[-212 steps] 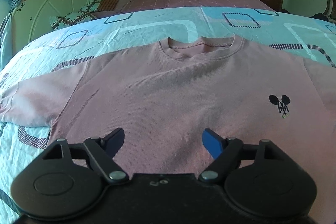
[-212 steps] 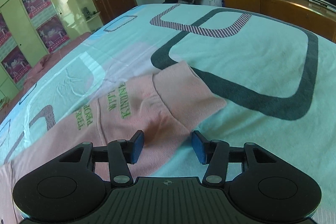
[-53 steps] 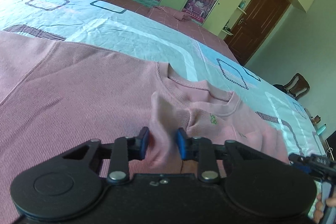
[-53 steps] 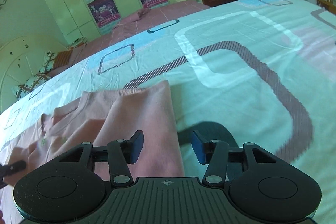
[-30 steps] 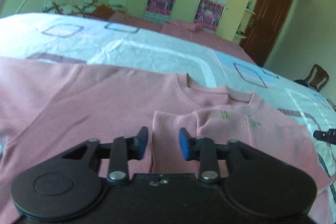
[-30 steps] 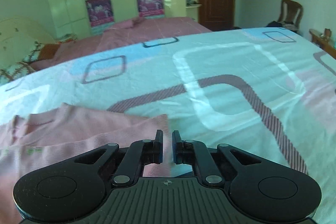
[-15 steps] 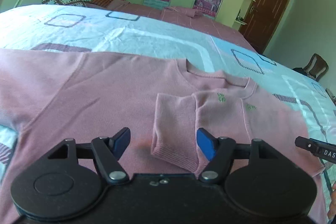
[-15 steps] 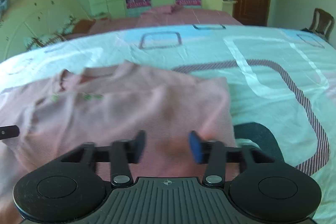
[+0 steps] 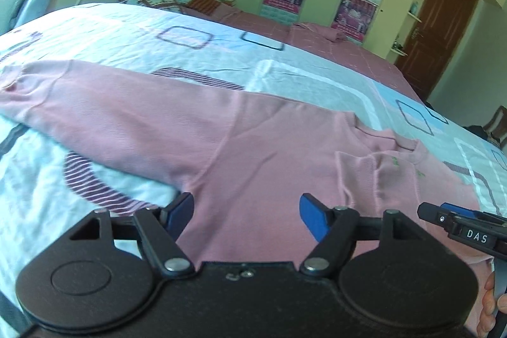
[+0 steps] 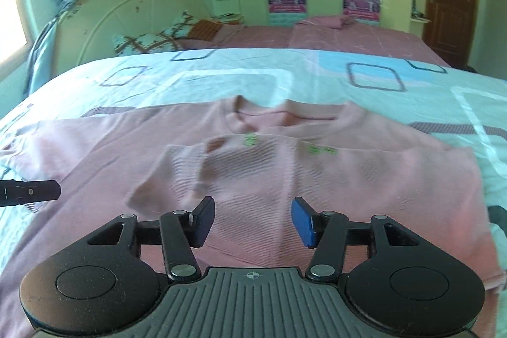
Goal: Fold small clothes
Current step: 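Grasp the cuff of the other sleeve with the left gripper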
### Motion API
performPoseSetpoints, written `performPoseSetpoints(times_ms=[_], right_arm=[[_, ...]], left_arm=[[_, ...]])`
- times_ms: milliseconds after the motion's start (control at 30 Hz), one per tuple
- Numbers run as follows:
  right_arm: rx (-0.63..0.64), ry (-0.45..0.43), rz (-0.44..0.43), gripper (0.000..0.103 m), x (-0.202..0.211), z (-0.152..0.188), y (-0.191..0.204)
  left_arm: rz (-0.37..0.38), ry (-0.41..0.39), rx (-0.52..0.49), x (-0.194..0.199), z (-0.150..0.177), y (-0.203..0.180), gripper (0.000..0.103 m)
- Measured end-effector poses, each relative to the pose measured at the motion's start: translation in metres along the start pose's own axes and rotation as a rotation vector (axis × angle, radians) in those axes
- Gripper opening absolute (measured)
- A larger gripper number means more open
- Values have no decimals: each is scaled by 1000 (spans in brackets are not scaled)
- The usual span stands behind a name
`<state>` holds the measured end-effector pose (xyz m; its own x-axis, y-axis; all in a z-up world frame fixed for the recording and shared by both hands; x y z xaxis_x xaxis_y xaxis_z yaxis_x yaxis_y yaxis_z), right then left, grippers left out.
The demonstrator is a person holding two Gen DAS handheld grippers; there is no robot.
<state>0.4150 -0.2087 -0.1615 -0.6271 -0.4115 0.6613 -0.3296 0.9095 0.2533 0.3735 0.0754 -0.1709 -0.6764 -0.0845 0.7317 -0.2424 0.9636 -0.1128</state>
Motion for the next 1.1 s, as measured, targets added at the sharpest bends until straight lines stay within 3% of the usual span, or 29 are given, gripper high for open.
performPoseSetpoints(times_ms=[267,367,733,1100], right_arm=[[17,-3,-11,54,-23,-13,42],[13,30,0,54,-37,-9,49],[-36,16,30,54,-50,-12,58],[-67,-5,106,54,-58,-18,54]], left_arm=[[-62,3,122,-3,-12,78,71],[-88,10,182,-7,-17,110,70],[-132,23,415,-39,-39,211,59],[-101,-16,509,-73,-66,254,51]])
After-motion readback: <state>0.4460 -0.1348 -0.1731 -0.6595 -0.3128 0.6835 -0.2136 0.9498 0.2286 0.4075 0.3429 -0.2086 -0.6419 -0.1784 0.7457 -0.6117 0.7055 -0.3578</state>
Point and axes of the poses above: each gripper's, at about its wrist camera, not at the fingertips, and x roughly against the way its jaws point, y to its left, z to its underside, the point moved 6 cm from there along -x, roughly the way its jaws point, and after that the axes turned 8 degrees about -z, right-handed, at the moved point
